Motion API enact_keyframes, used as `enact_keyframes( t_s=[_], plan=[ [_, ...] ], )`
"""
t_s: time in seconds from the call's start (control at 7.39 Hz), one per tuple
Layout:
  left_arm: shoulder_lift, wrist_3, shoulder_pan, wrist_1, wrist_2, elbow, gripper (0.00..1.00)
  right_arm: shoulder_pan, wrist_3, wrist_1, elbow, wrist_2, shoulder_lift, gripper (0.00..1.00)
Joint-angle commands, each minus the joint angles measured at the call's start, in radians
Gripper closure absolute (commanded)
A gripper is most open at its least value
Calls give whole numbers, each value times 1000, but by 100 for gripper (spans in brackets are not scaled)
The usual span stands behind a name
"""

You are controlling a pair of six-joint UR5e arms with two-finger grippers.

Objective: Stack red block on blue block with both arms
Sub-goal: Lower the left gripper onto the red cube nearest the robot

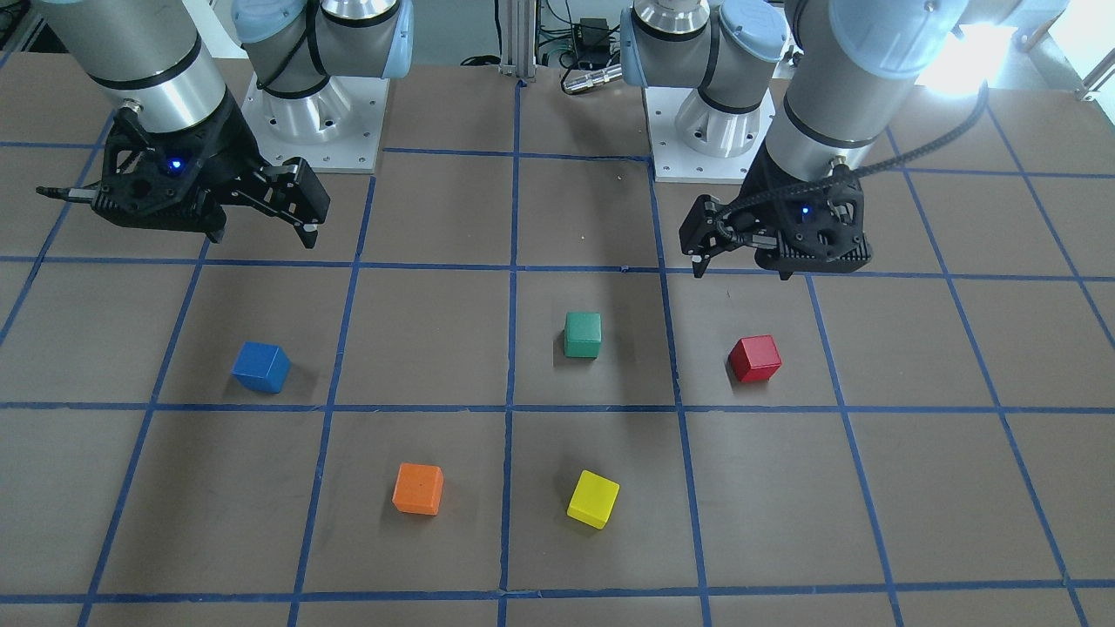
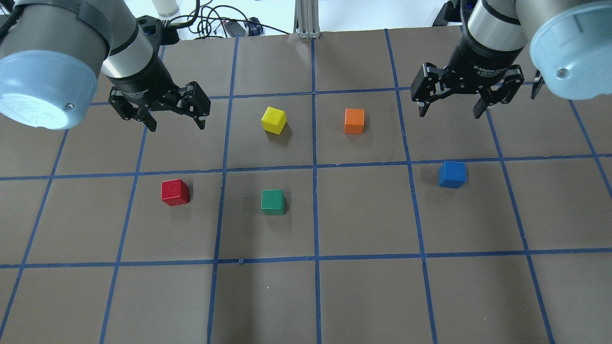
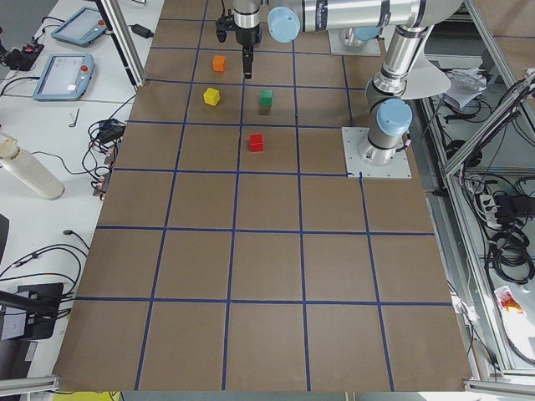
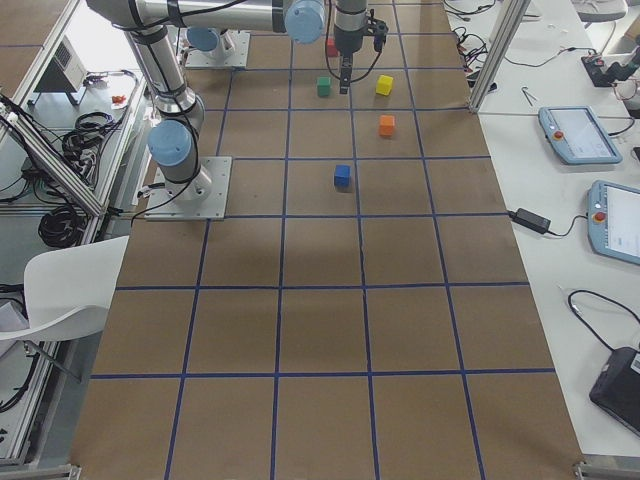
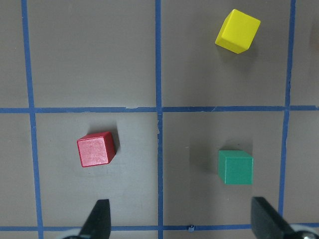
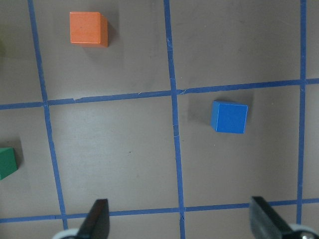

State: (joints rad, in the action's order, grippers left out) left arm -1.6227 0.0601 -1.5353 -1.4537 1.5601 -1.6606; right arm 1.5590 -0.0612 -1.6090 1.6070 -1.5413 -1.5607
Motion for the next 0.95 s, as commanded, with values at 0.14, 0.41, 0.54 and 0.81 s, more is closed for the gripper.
enact_keyframes(
  t_s=[0.14, 0.41, 0.54, 0.81],
  plan=[
    [-37, 219, 194, 54, 0, -126, 0, 1, 1, 0, 4, -2, 1, 0],
    [-77, 228, 196, 282, 1, -276, 0, 1, 1, 0, 2, -2, 1, 0],
    [-97, 230, 196, 397, 3, -341, 0, 1, 3, -2, 4, -2, 2, 0],
    [-135, 218, 198, 446, 1, -407, 0, 1, 3, -2, 2, -2, 1, 0]
  ],
)
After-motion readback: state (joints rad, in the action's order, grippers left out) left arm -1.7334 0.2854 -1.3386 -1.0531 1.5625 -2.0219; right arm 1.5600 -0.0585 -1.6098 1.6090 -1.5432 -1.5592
